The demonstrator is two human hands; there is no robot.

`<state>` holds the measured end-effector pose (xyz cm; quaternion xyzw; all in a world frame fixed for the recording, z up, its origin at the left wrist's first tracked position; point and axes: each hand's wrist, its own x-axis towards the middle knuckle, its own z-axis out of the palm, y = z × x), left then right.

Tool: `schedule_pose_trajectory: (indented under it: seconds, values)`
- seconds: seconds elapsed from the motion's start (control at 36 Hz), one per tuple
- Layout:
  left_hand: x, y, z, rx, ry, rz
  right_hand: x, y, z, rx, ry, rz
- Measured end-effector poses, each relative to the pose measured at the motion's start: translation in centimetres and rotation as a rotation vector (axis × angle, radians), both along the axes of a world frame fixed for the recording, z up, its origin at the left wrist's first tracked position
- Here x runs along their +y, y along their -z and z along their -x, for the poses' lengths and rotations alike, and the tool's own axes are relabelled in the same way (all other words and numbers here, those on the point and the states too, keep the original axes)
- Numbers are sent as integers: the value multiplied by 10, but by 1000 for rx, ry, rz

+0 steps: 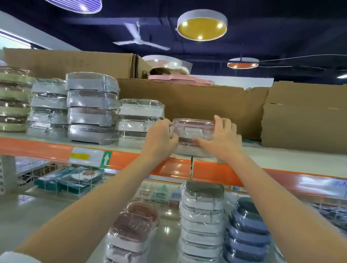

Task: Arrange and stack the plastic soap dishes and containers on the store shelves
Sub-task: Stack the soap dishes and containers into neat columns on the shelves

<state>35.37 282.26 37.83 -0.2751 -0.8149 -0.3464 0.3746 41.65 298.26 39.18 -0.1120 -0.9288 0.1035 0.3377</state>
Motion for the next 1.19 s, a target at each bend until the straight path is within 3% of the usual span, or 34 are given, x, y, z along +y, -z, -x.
schedule_pose_trajectory:
  seconds: [0.08, 0.19, 0.39, 0.53, 0.67, 0.92, 1.03, 1.19]
  values:
    - [-1, 1, -10, 66, 14, -17, -8, -2, -6, 247, -4, -230]
    - [-8, 7, -24, 122, 45, -9, -11, 0, -13, 482, -212, -352]
    - [-55, 41, -64, 278, 119, 72, -45, 22, -35, 577, -550, -457]
    - [-102, 71, -75, 370, 145, 191, -79, 78, -50, 562, -785, -567]
    - [-133, 114, -65, 205, 131, 347, -103, 148, -43, 350, -873, -593]
    - [-163, 183, -23, -38, 155, 527, -128, 213, 11, 95, -765, -542]
    - [-179, 205, -2, -86, 201, 485, -130, 233, 43, -187, -731, -305]
    - [-206, 225, 37, -148, 196, 534, -142, 230, 70, -731, -411, -125]
